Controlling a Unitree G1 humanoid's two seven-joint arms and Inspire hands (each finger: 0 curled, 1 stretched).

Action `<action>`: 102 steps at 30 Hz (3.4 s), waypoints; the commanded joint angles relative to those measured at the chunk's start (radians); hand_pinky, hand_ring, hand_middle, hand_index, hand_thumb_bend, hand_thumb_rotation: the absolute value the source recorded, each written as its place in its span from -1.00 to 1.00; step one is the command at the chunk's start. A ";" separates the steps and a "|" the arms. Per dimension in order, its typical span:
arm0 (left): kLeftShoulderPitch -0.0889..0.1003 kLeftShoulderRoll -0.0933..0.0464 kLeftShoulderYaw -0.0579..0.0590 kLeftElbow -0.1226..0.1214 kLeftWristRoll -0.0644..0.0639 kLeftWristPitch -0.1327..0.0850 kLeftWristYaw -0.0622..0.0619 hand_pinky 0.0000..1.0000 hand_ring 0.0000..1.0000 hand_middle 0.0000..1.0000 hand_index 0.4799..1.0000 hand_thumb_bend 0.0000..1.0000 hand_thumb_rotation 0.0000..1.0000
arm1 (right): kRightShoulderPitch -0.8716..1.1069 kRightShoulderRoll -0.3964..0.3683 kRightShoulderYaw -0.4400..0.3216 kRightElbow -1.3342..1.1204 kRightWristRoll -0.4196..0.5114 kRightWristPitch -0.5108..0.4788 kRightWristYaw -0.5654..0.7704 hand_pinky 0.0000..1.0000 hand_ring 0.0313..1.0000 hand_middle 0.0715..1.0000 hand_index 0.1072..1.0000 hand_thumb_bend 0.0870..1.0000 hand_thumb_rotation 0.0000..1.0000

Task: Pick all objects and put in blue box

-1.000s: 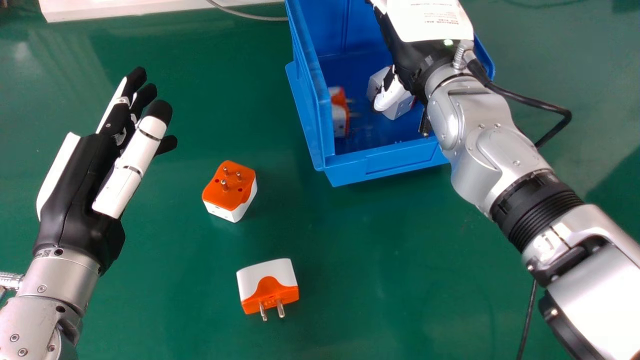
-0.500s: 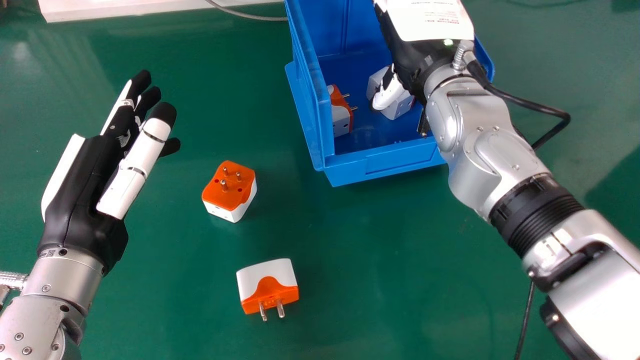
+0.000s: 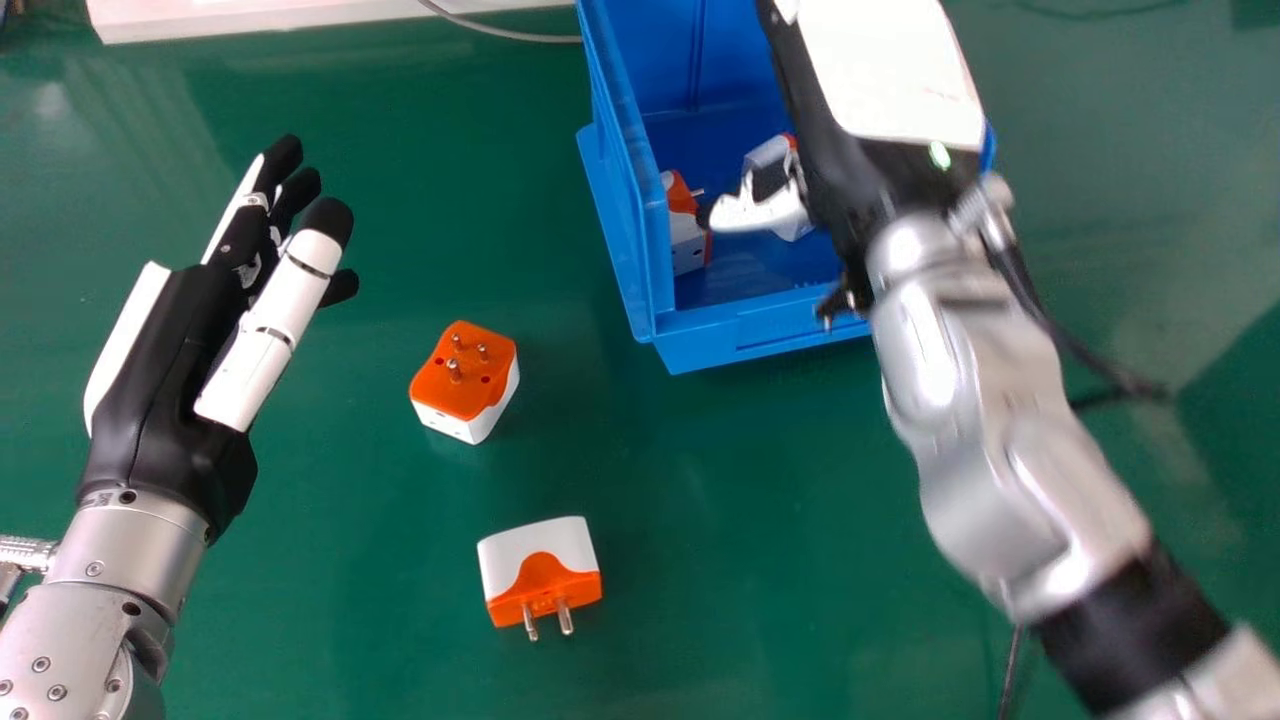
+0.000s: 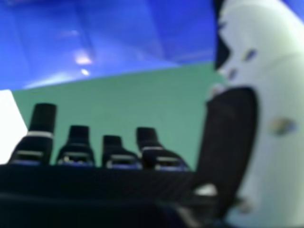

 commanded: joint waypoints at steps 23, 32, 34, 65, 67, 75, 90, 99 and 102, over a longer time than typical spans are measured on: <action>0.010 0.007 0.017 -0.004 -0.007 -0.033 -0.016 0.76 0.91 0.99 0.96 -0.01 0.55 | 0.844 -0.014 -0.034 -0.517 -0.170 -0.421 -0.343 0.46 0.78 0.86 0.72 0.00 -0.64; 0.014 0.007 0.012 -0.011 -0.004 -0.032 -0.014 0.77 0.91 0.98 0.95 0.00 0.55 | 1.000 0.036 0.090 -0.461 -0.129 -0.520 -0.383 0.37 0.69 0.74 0.62 -0.05 -0.53; 0.015 0.007 0.011 -0.011 -0.004 -0.032 -0.013 0.77 0.91 0.98 0.95 0.00 0.55 | 1.010 0.039 0.094 -0.461 -0.130 -0.529 -0.375 0.37 0.69 0.73 0.61 -0.06 -0.53; -0.002 0.002 -0.003 0.005 0.006 -0.031 -0.005 0.76 0.90 0.98 0.94 0.06 0.56 | 0.812 0.021 0.160 -0.352 -0.016 -0.543 0.079 0.23 0.51 0.58 0.46 -0.04 -0.62; -0.003 0.002 -0.003 0.006 0.006 -0.031 -0.005 0.77 0.90 0.98 0.94 0.06 0.56 | 0.795 0.025 0.156 -0.347 -0.012 -0.534 0.103 0.23 0.51 0.58 0.46 -0.04 -0.62; -0.007 0.005 -0.001 0.013 0.005 -0.033 -0.007 0.77 0.90 0.98 0.95 0.04 0.56 | 0.695 0.053 0.143 -0.299 0.018 -0.507 0.175 0.23 0.52 0.59 0.48 -0.03 -0.63; -0.008 0.011 0.004 0.012 0.006 -0.031 -0.013 0.74 0.89 0.97 0.94 0.04 0.55 | 0.606 0.045 0.112 -0.227 0.027 -0.544 0.134 0.25 0.55 0.61 0.48 0.05 -0.68; -0.020 0.013 0.002 0.016 0.008 -0.026 -0.011 0.75 0.90 0.98 0.94 0.03 0.55 | 0.562 0.047 0.110 -0.173 0.012 -0.535 0.138 0.25 0.55 0.62 0.48 0.05 -0.67; -0.024 0.013 0.001 0.019 0.009 -0.025 -0.010 0.75 0.90 0.98 0.94 0.03 0.55 | 0.536 0.043 0.107 -0.140 0.022 -0.534 0.151 0.25 0.55 0.61 0.49 0.06 -0.70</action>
